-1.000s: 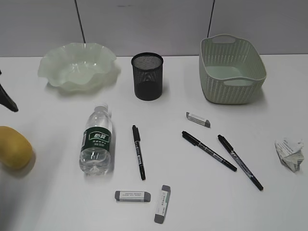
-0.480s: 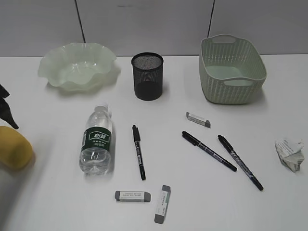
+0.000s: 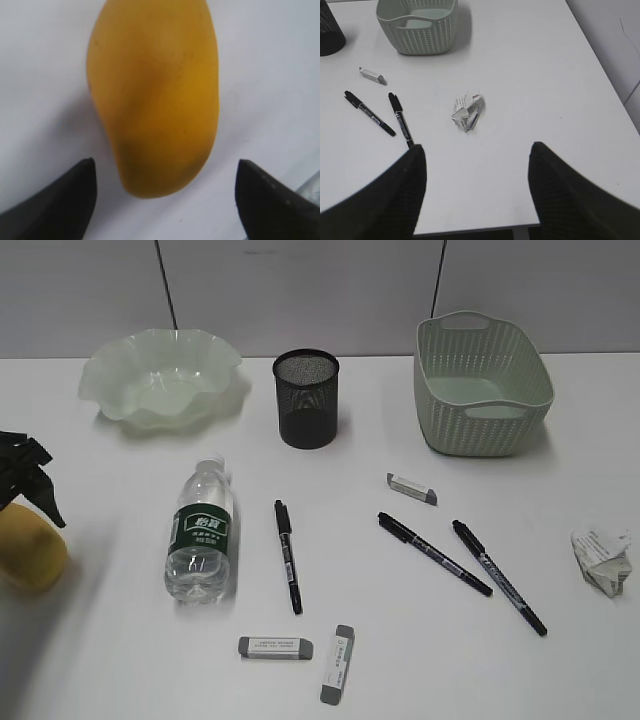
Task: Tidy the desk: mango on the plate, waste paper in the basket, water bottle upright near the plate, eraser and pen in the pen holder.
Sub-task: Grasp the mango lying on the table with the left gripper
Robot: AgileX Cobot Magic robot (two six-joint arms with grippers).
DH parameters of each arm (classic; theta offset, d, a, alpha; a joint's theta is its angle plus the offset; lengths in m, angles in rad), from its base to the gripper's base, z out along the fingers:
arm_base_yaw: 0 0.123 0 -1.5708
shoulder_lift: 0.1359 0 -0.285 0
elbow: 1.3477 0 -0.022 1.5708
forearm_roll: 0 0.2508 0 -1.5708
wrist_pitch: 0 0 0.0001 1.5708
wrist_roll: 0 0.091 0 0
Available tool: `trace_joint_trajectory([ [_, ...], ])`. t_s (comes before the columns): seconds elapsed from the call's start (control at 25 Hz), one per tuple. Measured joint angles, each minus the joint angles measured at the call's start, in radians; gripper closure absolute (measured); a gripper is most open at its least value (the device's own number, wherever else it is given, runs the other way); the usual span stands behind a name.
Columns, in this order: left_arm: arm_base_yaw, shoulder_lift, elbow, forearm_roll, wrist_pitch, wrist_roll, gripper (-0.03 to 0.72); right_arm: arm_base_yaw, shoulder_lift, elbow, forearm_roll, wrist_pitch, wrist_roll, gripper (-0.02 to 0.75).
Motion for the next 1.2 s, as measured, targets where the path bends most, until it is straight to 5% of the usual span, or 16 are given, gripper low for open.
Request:
trace_joint_trajectory([
  [1.2,0.0,0.115,0.0,0.132,-0.144,-0.025,0.065,0.0,0.0,0.0,0.0,0.0,0.0,0.23],
])
